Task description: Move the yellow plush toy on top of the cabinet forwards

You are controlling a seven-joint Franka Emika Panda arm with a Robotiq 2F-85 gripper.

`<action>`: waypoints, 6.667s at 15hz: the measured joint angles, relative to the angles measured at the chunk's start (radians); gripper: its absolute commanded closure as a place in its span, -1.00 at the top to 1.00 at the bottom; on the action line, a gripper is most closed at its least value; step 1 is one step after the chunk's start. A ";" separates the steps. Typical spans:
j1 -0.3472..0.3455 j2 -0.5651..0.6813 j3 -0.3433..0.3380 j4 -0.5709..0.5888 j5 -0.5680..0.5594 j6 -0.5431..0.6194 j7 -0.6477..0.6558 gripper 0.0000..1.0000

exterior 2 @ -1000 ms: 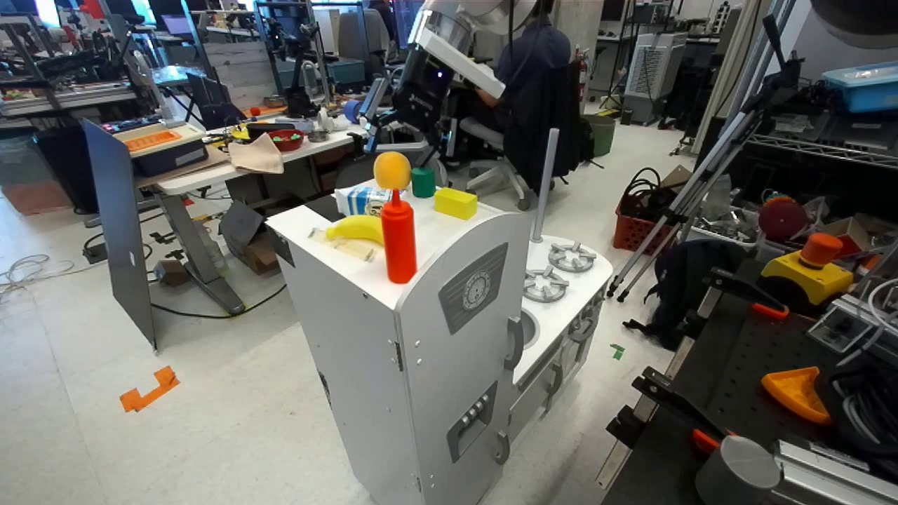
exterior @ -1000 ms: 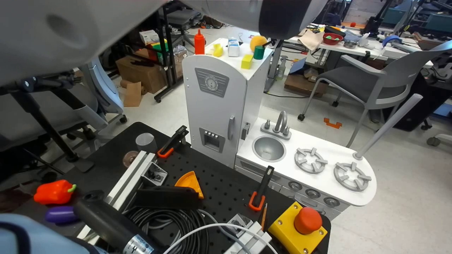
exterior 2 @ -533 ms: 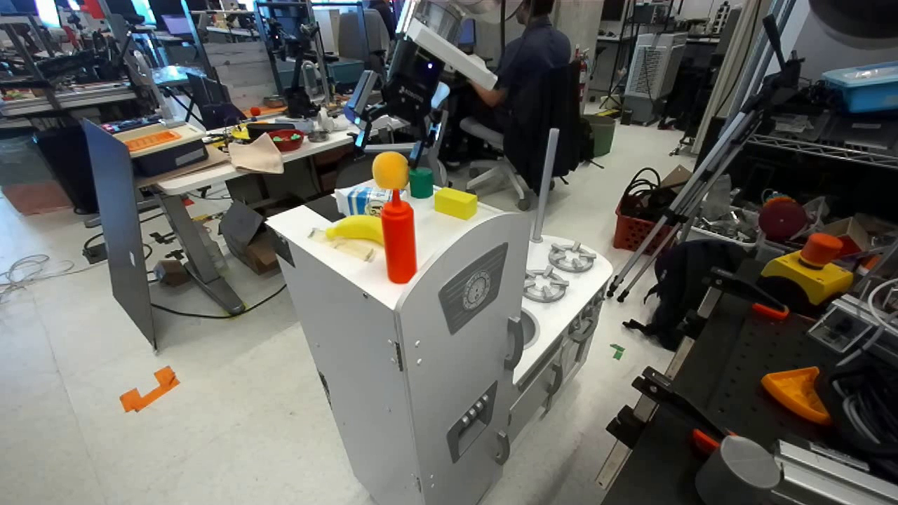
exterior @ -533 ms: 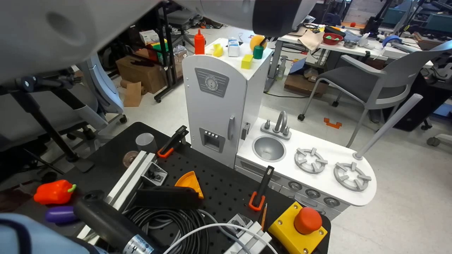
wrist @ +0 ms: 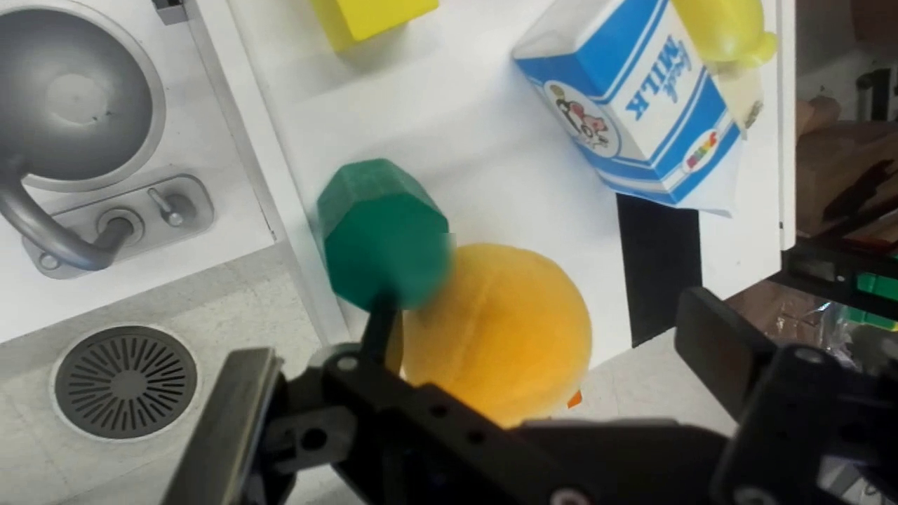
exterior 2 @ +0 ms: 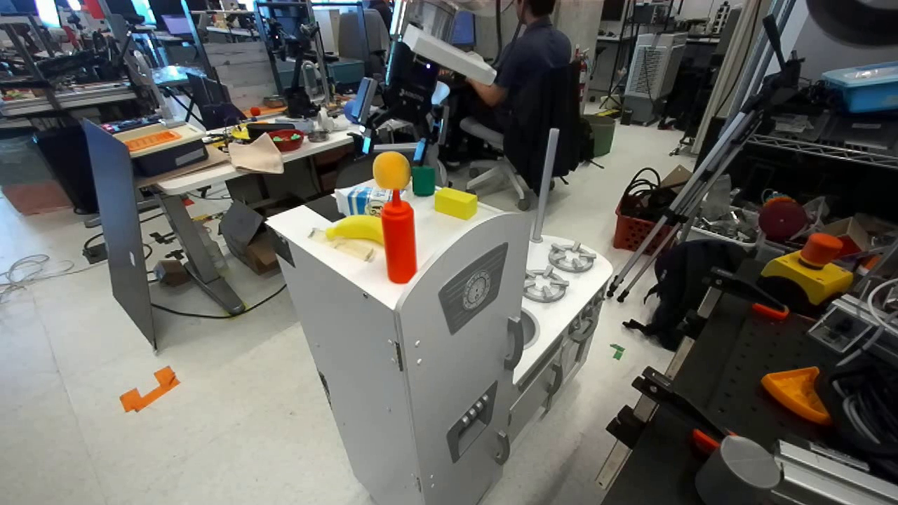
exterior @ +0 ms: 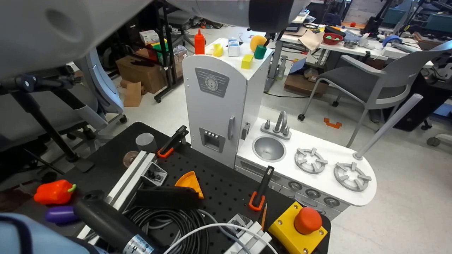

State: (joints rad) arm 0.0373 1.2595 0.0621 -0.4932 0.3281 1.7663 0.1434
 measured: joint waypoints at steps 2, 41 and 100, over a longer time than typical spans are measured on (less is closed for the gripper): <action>0.004 0.000 -0.012 0.000 -0.011 0.000 0.000 1.00; 0.067 -0.012 -0.088 0.062 -0.118 0.080 -0.024 -0.93; 0.110 -0.030 0.011 0.054 -0.321 -0.459 -0.405 1.00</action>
State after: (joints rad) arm 0.1472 1.2297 0.0731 -0.4389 0.0072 1.3076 -0.2613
